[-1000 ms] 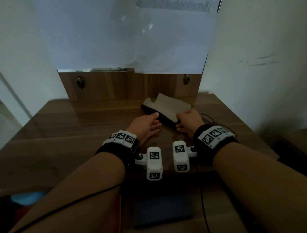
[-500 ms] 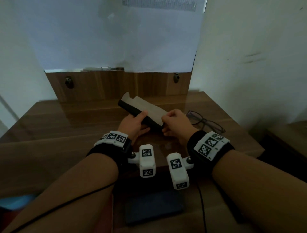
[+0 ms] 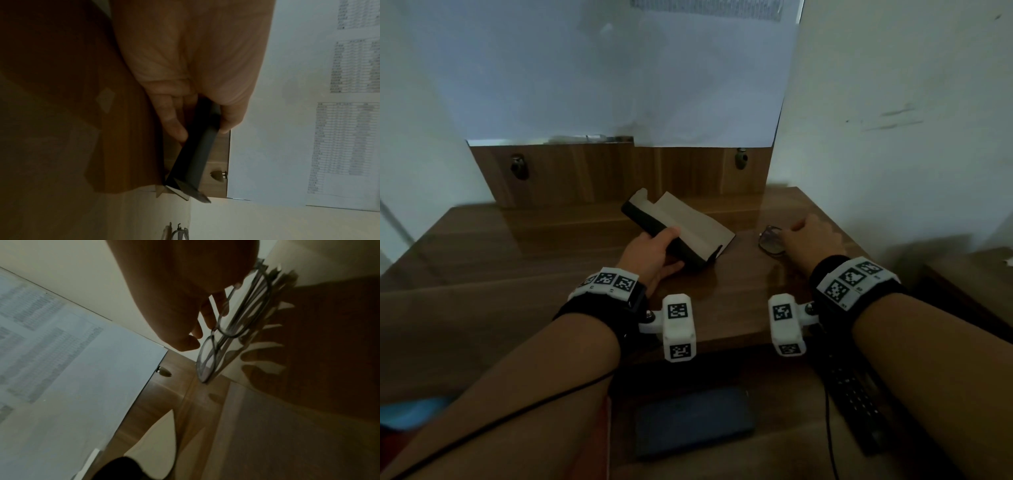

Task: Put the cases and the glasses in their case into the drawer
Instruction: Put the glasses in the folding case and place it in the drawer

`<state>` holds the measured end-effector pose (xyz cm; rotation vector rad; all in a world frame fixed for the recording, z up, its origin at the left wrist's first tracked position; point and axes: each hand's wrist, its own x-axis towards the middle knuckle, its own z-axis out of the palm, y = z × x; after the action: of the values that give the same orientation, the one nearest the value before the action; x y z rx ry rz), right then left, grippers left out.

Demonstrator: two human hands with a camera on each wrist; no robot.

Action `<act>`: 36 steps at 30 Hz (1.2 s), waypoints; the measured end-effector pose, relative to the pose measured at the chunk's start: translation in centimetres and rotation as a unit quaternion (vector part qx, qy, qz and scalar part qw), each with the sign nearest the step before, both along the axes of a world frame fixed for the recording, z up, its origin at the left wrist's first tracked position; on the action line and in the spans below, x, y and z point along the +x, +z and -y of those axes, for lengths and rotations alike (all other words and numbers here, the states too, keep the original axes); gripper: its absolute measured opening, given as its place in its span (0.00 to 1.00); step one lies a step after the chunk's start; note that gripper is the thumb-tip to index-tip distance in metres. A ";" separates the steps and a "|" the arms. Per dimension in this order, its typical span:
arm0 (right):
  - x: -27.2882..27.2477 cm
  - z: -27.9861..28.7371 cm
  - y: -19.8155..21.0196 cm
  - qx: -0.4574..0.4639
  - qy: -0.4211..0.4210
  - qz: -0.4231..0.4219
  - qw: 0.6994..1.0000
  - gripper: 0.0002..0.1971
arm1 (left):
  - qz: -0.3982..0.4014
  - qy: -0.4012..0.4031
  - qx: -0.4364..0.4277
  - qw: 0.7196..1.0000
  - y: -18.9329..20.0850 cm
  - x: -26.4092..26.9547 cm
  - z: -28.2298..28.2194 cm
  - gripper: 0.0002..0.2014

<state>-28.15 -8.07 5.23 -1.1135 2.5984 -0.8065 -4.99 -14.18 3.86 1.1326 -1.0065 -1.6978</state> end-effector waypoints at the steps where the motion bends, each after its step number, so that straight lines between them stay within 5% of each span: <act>1: -0.5 0.2 -0.5 0.018 -0.007 0.001 1.000 0.32 | 0.001 0.001 -0.001 1.000 0.0 0.0 0.0 0.16; 4: -2.3 1.6 -2.6 0.038 -0.007 -0.013 0.999 0.45 | 0.000 -0.002 -0.007 1.000 0.0 0.0 -0.1 0.14; 8: -3.1 2.6 -3.3 0.044 0.003 -0.030 0.999 0.48 | -0.009 -0.009 -0.011 1.000 -0.1 0.2 -0.1 0.14; 14: -2.4 1.7 -1.8 0.063 0.024 -0.028 0.997 0.25 | -0.020 -0.011 -0.012 1.000 -0.3 0.3 0.0 0.13; 17: -2.6 2.0 -1.9 0.040 0.035 0.008 0.999 0.23 | -0.022 -0.014 -0.013 1.000 -0.4 0.4 0.1 0.13; 23: -0.1 2.5 -0.1 -0.125 0.087 0.097 0.984 0.07 | -0.039 -0.020 -0.016 0.999 -0.4 0.4 0.1 0.13; 31: 6.7 3.5 2.3 -0.261 0.184 0.229 0.920 0.05 | -0.054 -0.031 -0.034 0.997 -0.6 0.5 0.0 0.15; 36: 9.8 3.9 2.4 -0.259 0.211 0.208 0.919 0.03 | -0.059 -0.042 -0.038 0.997 -0.5 0.6 -0.2 0.16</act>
<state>-18.38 -11.93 7.62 -1.3764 1.7482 -1.4703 -4.37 -14.02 3.39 0.9427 -1.0477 -1.7556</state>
